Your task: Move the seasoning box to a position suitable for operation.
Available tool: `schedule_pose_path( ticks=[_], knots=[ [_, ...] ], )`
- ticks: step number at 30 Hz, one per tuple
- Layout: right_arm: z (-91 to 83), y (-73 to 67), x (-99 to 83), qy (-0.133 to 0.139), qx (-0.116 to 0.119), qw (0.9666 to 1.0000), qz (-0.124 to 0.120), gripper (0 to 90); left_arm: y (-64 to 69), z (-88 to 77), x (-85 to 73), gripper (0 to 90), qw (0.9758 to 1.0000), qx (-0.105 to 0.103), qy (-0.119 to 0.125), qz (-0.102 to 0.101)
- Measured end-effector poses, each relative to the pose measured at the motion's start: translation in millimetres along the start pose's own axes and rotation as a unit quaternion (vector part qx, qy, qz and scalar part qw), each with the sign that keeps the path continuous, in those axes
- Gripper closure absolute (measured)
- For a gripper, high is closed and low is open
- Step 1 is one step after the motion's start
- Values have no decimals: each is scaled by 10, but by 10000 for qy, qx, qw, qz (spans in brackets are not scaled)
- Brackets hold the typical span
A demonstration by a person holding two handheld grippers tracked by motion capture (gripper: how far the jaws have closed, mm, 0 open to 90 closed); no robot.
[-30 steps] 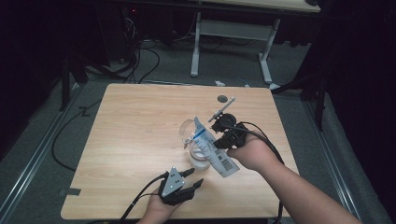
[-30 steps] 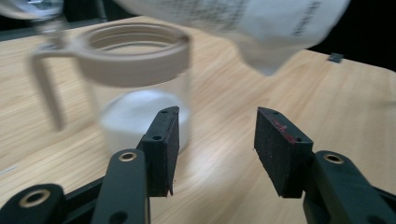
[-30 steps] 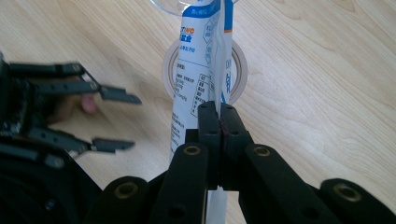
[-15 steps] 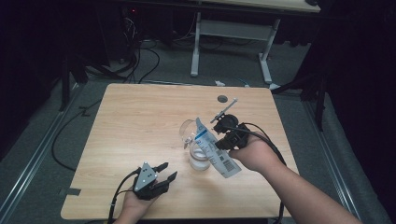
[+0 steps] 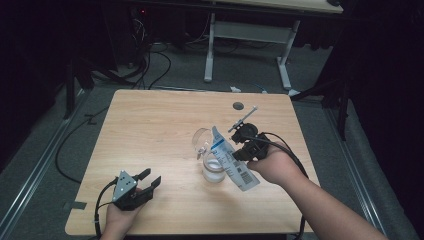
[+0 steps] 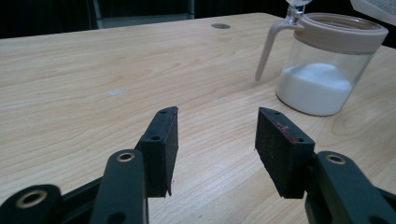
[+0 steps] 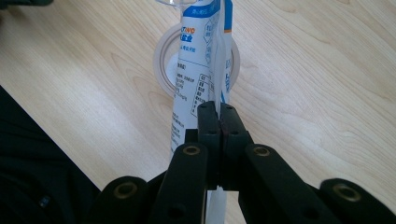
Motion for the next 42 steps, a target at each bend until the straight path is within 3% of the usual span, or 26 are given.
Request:
schedule_pose_path(
  ticks=[8,19,28,37,42],
  knots=[
    [-42,123,-60,74,-40,9999,88,896,-25,2,-24,492,9999,-18,-17,-99],
    [-46,420,-214,80,-252,9990,349,896,17,30,-10,492,9999,-86,10,-89],
    [54,656,-364,-71,-448,9976,530,898,10,23,-25,492,9999,-87,-9,-111],
    [202,823,-515,-151,-465,9956,804,896,0,13,-31,490,9998,-90,-12,-158],
    [280,923,-586,-139,-493,9953,821,896,1,15,-40,490,9998,-94,-39,-174]
  ],
)
Point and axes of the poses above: each handheld gripper's, and its own axes: z roughly forward along the jaws, x roughly out of its top, y roughly to its right, the point moved 8 cm from there along z, roughly forward along the jaws, and after that the axes turned 7 degrees about z, right-handed, at the moved point
